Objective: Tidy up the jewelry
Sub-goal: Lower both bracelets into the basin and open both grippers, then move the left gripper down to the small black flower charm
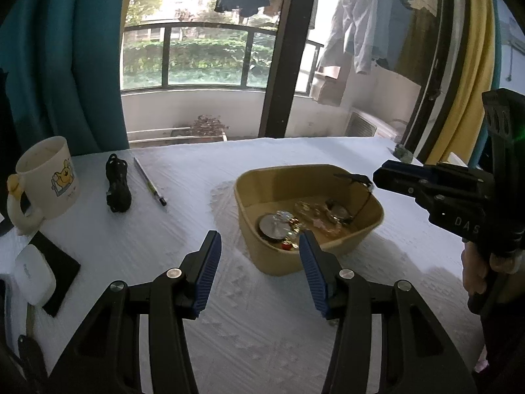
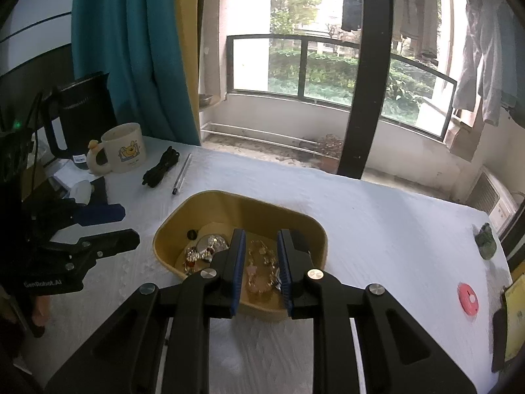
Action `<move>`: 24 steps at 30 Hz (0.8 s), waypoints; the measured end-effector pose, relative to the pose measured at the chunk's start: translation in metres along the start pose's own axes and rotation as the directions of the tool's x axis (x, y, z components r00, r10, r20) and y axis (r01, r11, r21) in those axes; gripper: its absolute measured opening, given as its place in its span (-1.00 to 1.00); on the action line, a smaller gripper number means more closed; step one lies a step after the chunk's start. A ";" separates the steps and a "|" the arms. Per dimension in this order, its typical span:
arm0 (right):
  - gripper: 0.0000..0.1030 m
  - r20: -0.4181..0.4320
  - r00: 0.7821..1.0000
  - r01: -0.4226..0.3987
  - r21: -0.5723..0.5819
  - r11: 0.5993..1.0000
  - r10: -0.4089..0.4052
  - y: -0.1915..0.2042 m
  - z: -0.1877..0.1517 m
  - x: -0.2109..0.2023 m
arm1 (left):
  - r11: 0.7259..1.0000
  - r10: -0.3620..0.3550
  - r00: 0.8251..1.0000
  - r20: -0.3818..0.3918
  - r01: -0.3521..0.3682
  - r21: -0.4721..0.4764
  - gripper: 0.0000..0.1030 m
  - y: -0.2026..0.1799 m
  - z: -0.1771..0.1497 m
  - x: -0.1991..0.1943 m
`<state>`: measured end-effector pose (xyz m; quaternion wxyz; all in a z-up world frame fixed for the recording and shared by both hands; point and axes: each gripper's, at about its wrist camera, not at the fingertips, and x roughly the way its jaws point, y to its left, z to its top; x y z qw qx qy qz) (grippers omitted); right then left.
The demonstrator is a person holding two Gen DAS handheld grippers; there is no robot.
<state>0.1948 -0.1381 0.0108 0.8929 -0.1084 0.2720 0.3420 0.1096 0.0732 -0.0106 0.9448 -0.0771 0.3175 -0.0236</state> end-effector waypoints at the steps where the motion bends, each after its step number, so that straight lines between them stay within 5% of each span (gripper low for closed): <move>1: -0.62 0.002 1.000 0.003 0.002 1.000 -0.003 0.000 -0.001 -0.002 | 1.000 -0.001 1.000 0.000 0.001 0.002 0.02 -0.002 -0.001 -0.001; 24: -0.62 -0.042 0.999 0.028 0.097 0.995 -0.024 -0.035 -0.058 -0.034 | 0.998 -0.001 0.998 -0.068 0.005 0.056 0.02 -0.050 -0.029 -0.003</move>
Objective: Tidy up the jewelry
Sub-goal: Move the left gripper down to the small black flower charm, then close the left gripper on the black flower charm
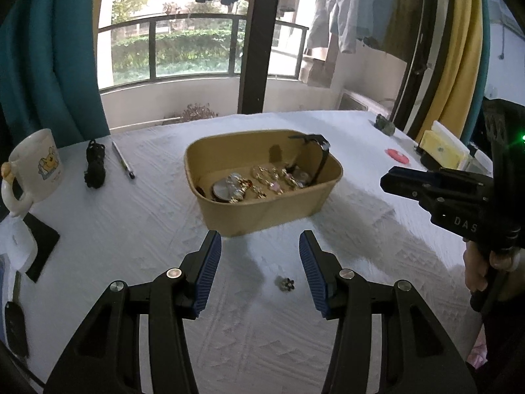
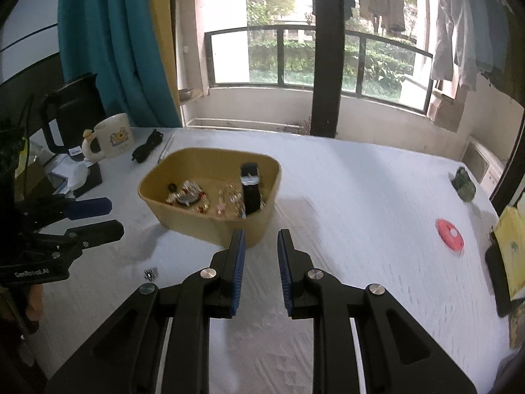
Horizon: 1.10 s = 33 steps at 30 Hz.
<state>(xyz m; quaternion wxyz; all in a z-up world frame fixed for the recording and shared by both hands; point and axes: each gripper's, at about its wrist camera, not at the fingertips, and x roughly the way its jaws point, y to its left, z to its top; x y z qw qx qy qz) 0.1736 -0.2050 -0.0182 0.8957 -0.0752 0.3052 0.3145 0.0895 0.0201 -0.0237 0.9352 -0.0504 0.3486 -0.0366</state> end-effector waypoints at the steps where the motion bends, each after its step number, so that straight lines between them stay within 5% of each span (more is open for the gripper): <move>1: -0.62 -0.004 1.000 -0.001 0.004 1.000 0.001 -0.002 -0.002 0.000 | 1.000 0.001 1.000 -0.005 -0.001 0.003 0.02 -0.002 0.000 0.001; 30: -0.62 -0.023 0.998 -0.063 0.097 0.993 0.066 -0.040 -0.028 0.007 | 0.997 0.045 0.986 -0.159 -0.035 0.066 0.01 -0.032 -0.027 0.037; 33: -0.62 -0.023 0.997 -0.066 0.105 0.992 0.069 -0.042 -0.029 0.008 | 0.995 0.063 0.984 -0.168 -0.050 0.082 -0.26 -0.036 -0.028 0.040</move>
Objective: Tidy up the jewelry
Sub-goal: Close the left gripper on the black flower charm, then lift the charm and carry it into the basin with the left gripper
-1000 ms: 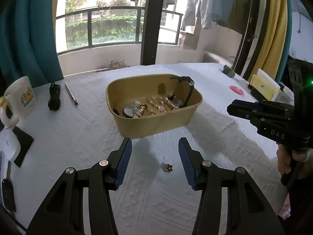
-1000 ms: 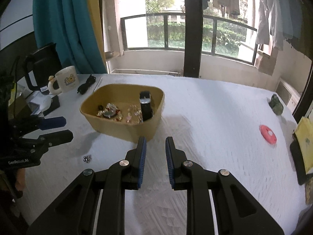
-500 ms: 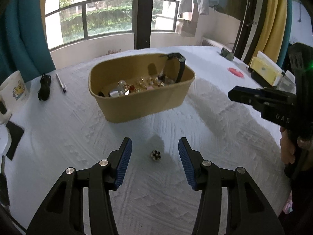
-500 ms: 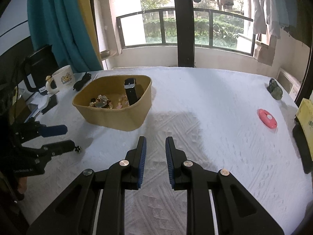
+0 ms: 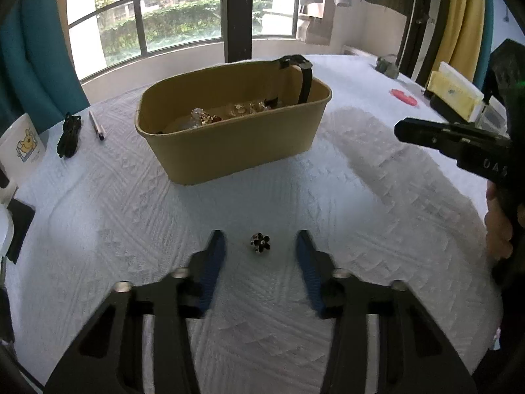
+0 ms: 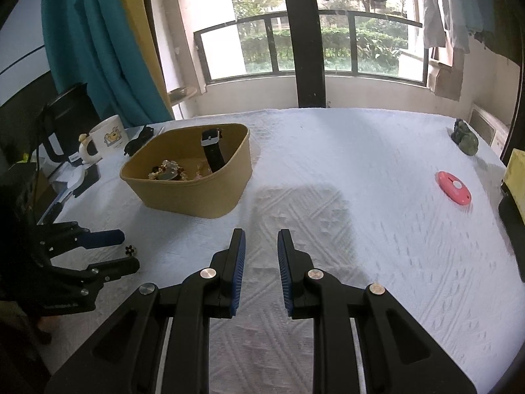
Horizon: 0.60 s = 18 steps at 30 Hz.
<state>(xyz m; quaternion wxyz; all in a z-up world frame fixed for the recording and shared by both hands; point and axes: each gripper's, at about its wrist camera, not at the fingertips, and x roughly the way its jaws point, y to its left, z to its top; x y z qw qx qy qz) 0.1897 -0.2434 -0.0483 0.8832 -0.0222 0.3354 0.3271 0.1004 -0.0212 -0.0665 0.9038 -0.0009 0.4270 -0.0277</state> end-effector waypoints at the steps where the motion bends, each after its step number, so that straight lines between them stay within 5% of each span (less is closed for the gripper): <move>1: -0.62 0.000 1.000 -0.001 0.002 1.000 0.001 0.000 0.000 0.000 | 1.000 0.004 1.000 0.001 -0.004 0.003 -0.34 0.000 0.001 0.000; 8: -0.62 -0.002 1.000 -0.018 0.017 1.000 0.018 -0.003 -0.001 0.002 | 0.999 0.024 1.000 0.003 -0.024 0.041 -0.72 -0.006 0.002 0.000; 18: -0.62 0.004 1.000 -0.031 0.028 0.999 0.031 -0.005 0.001 0.000 | 0.998 0.026 1.000 0.012 -0.027 0.054 -0.73 -0.009 0.003 -0.002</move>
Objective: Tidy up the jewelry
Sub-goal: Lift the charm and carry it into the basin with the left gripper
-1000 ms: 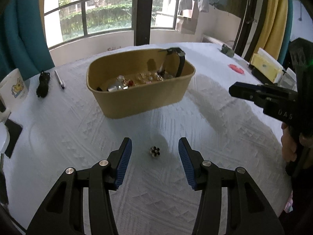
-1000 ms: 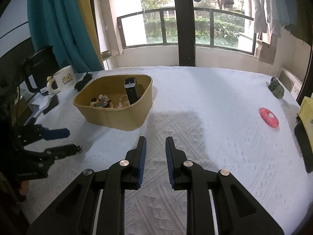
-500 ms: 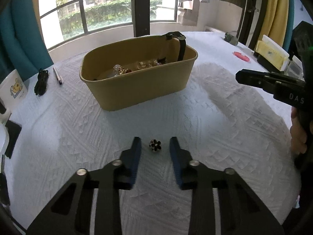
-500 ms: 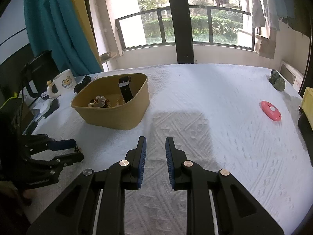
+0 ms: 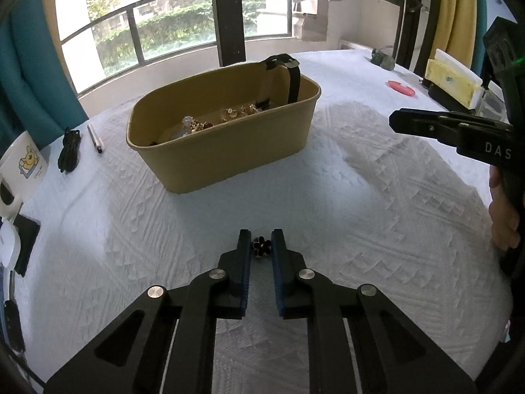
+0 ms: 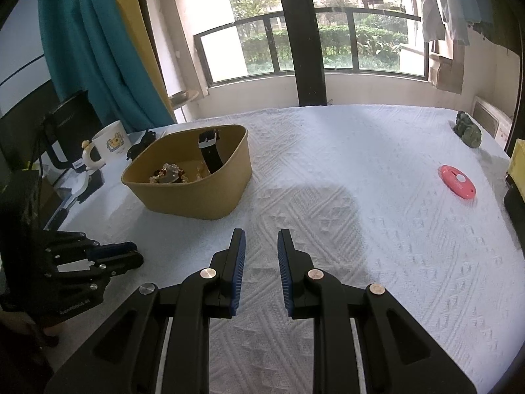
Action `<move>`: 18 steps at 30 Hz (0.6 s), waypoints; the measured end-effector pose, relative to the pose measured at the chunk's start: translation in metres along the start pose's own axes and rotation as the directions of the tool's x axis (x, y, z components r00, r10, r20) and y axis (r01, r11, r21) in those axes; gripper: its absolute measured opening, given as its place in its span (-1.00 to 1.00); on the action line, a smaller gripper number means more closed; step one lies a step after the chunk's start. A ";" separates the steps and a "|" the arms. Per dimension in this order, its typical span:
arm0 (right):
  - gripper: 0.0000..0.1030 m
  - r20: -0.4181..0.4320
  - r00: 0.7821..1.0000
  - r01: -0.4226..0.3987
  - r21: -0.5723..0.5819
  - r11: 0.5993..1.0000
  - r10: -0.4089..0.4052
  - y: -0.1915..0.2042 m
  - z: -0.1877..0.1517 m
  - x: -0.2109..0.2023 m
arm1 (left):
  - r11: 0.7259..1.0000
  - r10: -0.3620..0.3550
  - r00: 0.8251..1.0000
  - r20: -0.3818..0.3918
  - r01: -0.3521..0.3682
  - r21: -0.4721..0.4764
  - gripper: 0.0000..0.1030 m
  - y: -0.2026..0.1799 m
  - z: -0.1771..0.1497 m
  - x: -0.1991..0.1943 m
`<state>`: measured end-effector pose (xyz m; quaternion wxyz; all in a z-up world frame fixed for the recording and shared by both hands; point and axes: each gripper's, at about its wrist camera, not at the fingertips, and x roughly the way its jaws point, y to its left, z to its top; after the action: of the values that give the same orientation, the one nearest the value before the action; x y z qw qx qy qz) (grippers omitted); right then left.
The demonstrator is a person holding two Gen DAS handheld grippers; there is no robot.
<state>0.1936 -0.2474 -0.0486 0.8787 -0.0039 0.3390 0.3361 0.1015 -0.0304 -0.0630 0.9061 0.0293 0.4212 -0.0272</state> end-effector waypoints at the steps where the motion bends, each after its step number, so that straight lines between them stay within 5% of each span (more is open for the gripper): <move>1: -0.62 0.001 1.000 0.000 0.000 1.000 0.000 0.000 0.000 -0.001 | 1.000 -0.001 1.000 0.004 0.001 0.000 -0.73 0.000 0.001 -0.001; 18: -0.62 0.016 1.000 0.009 0.000 1.000 -0.009 0.007 0.013 -0.006 | 1.000 -0.014 0.995 0.100 0.014 0.000 -0.73 0.013 0.027 -0.022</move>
<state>0.1940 -0.2421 -0.0339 0.8829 -0.0025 0.3318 0.3322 0.1093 -0.0185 -0.0282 0.9259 0.0246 0.3753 -0.0346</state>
